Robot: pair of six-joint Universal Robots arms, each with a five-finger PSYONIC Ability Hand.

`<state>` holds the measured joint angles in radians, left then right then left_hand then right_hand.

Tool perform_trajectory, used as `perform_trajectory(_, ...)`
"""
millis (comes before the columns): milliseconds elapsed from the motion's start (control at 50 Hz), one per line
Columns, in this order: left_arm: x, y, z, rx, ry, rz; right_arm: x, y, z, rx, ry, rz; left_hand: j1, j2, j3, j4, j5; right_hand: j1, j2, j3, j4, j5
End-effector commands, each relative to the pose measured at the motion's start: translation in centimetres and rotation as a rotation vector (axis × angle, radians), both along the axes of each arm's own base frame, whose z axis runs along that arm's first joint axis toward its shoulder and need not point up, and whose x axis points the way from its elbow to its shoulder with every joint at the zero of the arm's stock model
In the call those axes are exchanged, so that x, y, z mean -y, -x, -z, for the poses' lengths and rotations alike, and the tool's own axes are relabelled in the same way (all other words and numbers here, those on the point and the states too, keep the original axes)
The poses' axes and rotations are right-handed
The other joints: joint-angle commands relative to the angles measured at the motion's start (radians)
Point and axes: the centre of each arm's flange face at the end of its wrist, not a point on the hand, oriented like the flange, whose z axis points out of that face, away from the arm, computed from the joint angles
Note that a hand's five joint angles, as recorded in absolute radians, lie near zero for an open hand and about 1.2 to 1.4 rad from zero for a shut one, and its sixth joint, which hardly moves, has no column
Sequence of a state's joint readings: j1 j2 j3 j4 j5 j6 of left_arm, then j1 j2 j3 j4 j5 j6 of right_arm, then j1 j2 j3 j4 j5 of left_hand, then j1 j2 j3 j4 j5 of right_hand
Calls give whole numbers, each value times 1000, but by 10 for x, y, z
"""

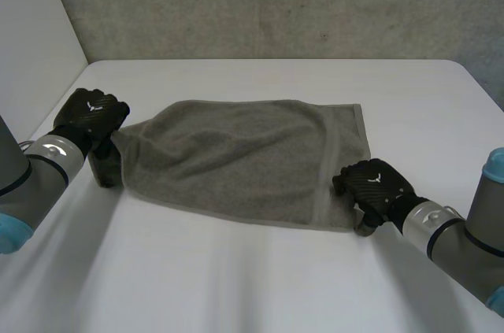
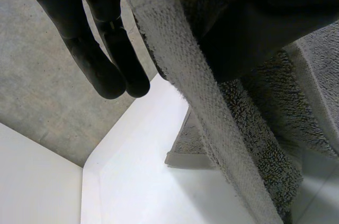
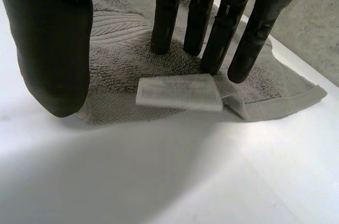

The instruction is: Fold the towel.

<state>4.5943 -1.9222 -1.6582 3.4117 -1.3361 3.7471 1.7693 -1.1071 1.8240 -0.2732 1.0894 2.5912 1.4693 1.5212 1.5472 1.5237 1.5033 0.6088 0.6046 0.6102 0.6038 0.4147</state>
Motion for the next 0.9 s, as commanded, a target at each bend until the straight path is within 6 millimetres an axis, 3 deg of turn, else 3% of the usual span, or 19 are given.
perform_trajectory(20,0,0,1,1,-1,0,4,-9,6,-8,0,-13,-73,-125,-151,-127,-282,49,53,47,54,68)
perform_trajectory(200,1,0,3,1,-6,0,6,-14,8,-13,8,-12,-73,-125,-151,-127,-282,136,141,135,141,156)
perform_trajectory(380,1,0,3,1,-6,0,10,-15,5,-4,23,-9,-73,-125,-151,-127,-282,662,666,660,667,681)
perform_trajectory(720,0,0,4,0,-9,0,12,-14,-8,19,42,7,-73,-125,-151,-127,-282,787,792,786,792,807)
perform_trajectory(780,-2,2,6,1,-17,4,15,-11,-18,42,54,28,-73,-125,-151,-127,-282,787,792,786,792,807)
perform_trajectory(900,-7,4,4,1,-14,12,18,-4,-58,124,113,74,-73,-125,-151,-127,-282,787,792,786,792,807)
